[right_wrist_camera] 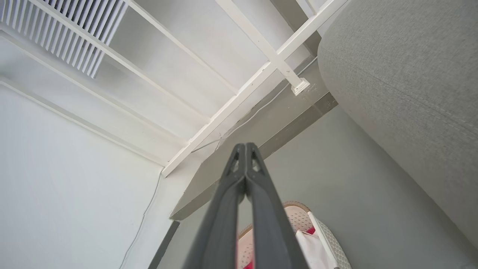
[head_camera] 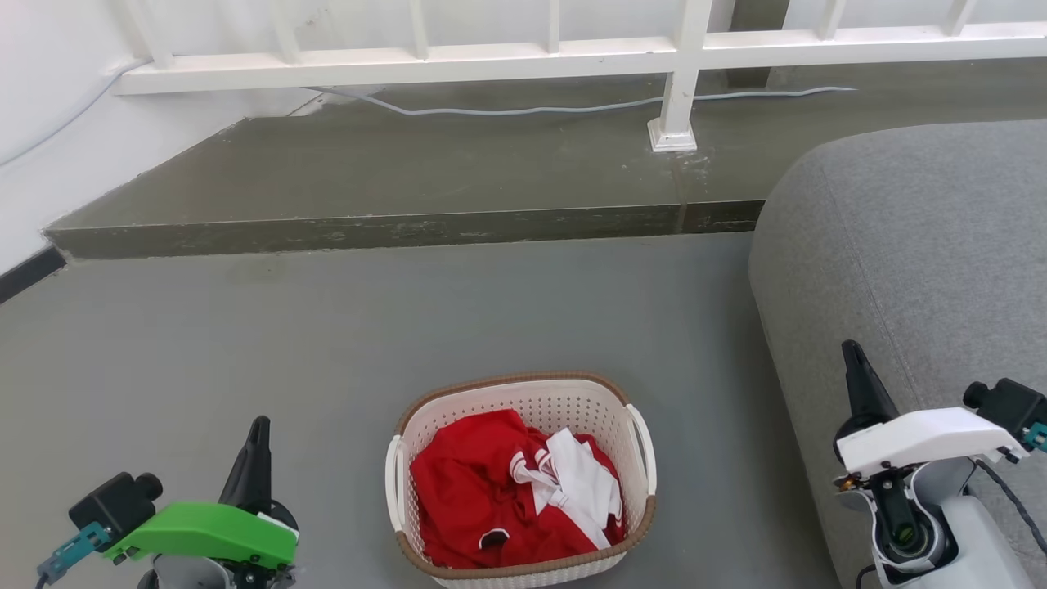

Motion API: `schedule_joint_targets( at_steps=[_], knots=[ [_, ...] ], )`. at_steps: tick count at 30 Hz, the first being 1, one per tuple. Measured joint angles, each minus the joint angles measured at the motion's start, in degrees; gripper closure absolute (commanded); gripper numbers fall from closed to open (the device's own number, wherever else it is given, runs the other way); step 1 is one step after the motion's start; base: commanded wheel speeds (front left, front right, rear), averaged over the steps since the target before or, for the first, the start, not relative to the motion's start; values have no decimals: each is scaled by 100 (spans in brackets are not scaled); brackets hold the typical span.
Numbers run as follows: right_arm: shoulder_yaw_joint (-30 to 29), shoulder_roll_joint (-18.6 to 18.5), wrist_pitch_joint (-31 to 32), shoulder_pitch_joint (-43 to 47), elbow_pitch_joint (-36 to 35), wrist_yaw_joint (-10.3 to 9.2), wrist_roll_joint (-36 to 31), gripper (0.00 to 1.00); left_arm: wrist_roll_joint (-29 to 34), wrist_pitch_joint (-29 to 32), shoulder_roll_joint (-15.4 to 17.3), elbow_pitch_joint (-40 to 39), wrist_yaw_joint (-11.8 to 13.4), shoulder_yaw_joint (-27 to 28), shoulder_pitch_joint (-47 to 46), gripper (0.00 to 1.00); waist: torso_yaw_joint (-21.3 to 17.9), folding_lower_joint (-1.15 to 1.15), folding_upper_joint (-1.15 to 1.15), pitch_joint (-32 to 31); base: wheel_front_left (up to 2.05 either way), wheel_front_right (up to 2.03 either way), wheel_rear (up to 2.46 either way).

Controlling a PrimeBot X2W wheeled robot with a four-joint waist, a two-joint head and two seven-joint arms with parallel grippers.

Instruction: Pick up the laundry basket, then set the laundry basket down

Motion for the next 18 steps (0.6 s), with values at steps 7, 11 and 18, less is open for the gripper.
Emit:
schedule_joint_targets(
  at_steps=[7, 11, 18],
  knots=[
    [-119, 15, 130, -3, -20, 56, 470, 100, -405, 143, -7, 0, 0, 113, -8, 100, 7, 0, 0, 2, 0, 0, 0],
    [-191, 21, 207, -4, -38, 59, 749, 100, -704, 230, -11, 0, 0, 166, -10, 100, 11, 0, 0, 4, 0, 0, 0],
    [-308, 32, 345, -5, -74, 111, 1217, 100, -1112, 343, -19, 0, 0, 270, -15, 100, 19, 0, 0, 6, 0, 0, 0]
  ],
)
